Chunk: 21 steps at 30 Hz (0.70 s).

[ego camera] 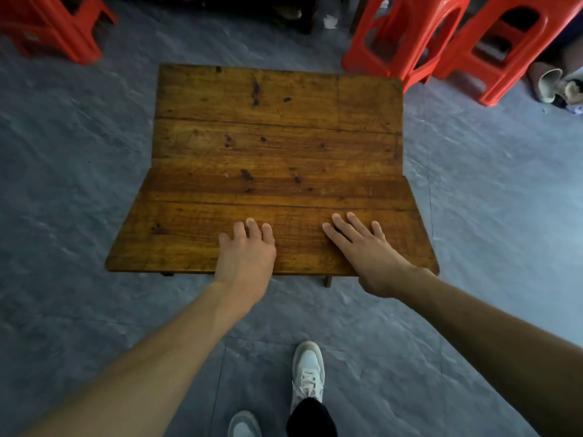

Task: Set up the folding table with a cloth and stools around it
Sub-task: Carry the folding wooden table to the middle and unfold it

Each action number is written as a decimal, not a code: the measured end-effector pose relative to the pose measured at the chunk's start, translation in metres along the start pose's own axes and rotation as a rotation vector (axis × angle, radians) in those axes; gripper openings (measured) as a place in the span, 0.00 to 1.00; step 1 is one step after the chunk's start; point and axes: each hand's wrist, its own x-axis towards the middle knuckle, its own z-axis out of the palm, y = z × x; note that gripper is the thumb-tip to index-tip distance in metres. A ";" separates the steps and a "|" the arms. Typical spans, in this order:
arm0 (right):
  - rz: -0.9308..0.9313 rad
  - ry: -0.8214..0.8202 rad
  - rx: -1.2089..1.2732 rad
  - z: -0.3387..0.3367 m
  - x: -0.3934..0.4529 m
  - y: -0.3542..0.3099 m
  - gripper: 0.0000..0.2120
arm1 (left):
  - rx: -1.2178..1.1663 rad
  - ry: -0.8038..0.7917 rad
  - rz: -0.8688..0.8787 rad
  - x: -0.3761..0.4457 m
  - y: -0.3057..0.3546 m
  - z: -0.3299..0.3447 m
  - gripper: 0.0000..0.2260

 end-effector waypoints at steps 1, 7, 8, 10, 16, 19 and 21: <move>0.006 0.003 0.003 0.007 -0.006 -0.004 0.53 | 0.013 -0.001 0.014 -0.006 0.003 0.003 0.42; 0.044 0.038 0.028 0.053 -0.038 -0.033 0.53 | 0.033 -0.021 0.045 -0.047 0.011 0.028 0.43; 0.049 0.044 0.030 0.060 -0.045 -0.039 0.54 | 0.027 -0.022 0.049 -0.055 0.011 0.032 0.42; 0.054 0.061 0.039 0.070 -0.058 -0.050 0.54 | 0.028 -0.015 0.059 -0.070 0.011 0.038 0.40; 0.052 0.046 0.072 0.096 -0.090 -0.071 0.54 | 0.011 -0.070 0.070 -0.109 0.020 0.049 0.41; 0.045 0.046 0.074 0.108 -0.099 -0.072 0.54 | 0.008 -0.087 0.070 -0.121 0.025 0.054 0.42; 0.040 0.055 0.073 0.114 -0.105 -0.071 0.55 | 0.004 -0.083 0.069 -0.128 0.029 0.056 0.38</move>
